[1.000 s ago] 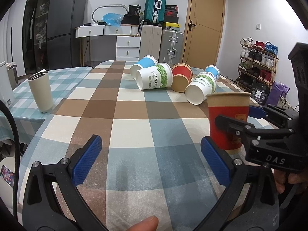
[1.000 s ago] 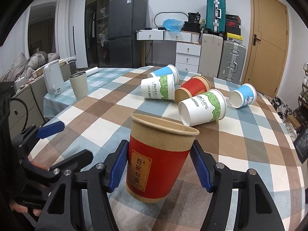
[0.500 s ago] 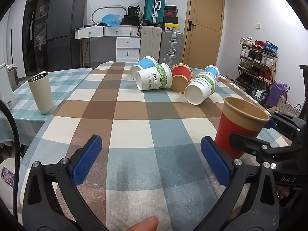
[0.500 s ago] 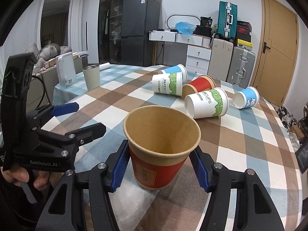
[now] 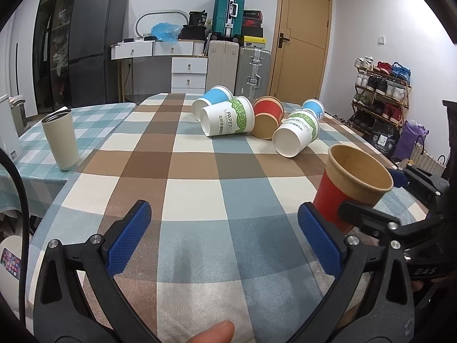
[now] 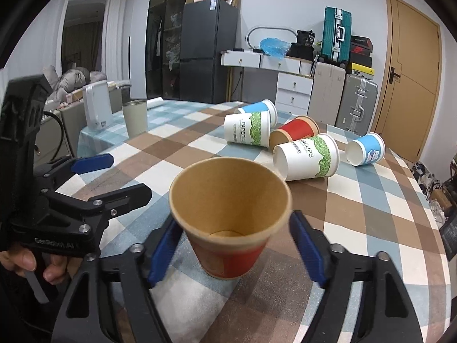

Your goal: Flip cup upright

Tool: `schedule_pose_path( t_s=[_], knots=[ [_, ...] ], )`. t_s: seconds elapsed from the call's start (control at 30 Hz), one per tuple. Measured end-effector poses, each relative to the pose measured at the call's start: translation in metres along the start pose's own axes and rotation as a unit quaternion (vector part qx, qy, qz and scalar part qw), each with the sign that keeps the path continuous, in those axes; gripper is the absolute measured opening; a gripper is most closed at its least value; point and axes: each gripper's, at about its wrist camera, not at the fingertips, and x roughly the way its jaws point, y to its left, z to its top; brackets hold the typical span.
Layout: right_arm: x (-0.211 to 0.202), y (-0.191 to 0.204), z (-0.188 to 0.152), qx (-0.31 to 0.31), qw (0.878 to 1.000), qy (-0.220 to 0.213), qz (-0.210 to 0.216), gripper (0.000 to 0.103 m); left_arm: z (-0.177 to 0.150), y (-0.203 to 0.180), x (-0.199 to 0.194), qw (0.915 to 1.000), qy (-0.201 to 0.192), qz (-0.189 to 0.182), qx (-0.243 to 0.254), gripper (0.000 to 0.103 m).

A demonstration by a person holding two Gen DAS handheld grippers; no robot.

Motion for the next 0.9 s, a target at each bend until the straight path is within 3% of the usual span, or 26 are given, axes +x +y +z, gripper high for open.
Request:
schedule_pose_path(
  t_s=[0.23, 0.6, 0.9],
  knots=[
    [-0.030, -0.017, -0.005, 0.021, 0.998, -0.055, 0.025, 0.102, -0.001, -0.006, -0.006, 0.9998, -0.018, -0.008, 0.011, 0.102],
    [-0.053, -0.051, -0.019, 0.071, 0.992, -0.088, 0.056, 0.103, 0.000, -0.029, -0.014, 0.9978, -0.043, -0.035, 0.037, 0.102],
    [-0.055, -0.052, -0.022, 0.073, 0.991, -0.090, 0.060, 0.103, -0.001, -0.030, -0.012, 0.9976, -0.044, -0.038, 0.037, 0.102]
  ],
)
